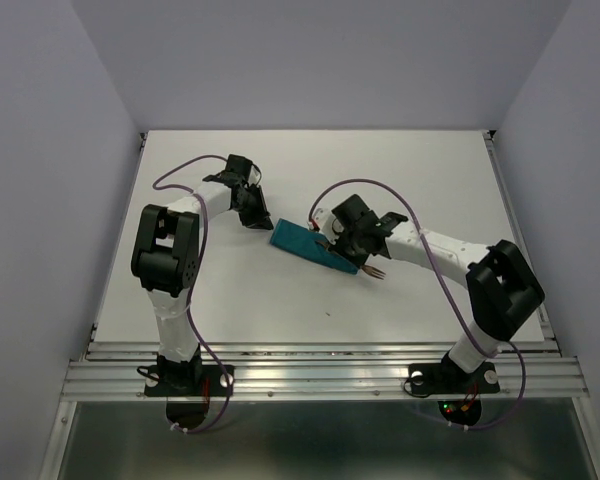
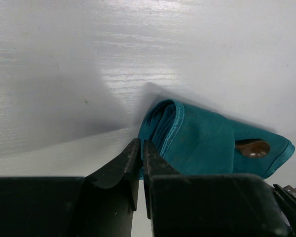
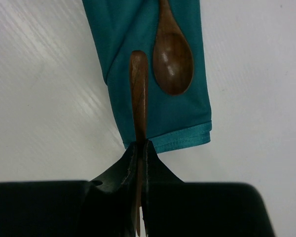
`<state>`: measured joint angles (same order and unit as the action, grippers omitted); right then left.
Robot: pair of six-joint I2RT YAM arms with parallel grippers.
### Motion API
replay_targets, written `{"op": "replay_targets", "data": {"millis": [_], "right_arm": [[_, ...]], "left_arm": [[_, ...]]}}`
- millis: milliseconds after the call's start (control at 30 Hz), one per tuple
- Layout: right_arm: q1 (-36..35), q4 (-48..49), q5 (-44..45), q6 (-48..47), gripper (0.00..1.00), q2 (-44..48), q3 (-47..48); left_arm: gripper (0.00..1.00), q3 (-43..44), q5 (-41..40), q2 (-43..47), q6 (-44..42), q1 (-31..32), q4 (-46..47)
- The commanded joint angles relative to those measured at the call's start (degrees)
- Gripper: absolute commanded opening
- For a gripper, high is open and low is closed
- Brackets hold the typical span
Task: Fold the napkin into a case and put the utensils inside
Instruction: Stuff the fork into the folded napkin.
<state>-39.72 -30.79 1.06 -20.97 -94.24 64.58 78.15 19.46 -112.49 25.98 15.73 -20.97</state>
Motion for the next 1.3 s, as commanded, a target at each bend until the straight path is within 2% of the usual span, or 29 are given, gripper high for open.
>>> {"op": "replay_targets", "data": {"millis": [0,467,1267], "right_arm": [[-1.50,-0.86,-0.45,-3.73,0.01,-1.12,1.96],[-2.02,-1.21,2.01,-6.10,0.01,-6.22,4.68],[-4.22,-0.24,-0.09,-5.84,0.01,-13.51,12.50]], "left_arm": [[0.18,0.95,0.49,0.08,-0.49,0.36,0.23],[0.18,0.69,1.01,-0.10,-0.58,0.62,0.40],[0.18,-1.86,2.42,0.96,-0.31,1.59,1.90]]}}
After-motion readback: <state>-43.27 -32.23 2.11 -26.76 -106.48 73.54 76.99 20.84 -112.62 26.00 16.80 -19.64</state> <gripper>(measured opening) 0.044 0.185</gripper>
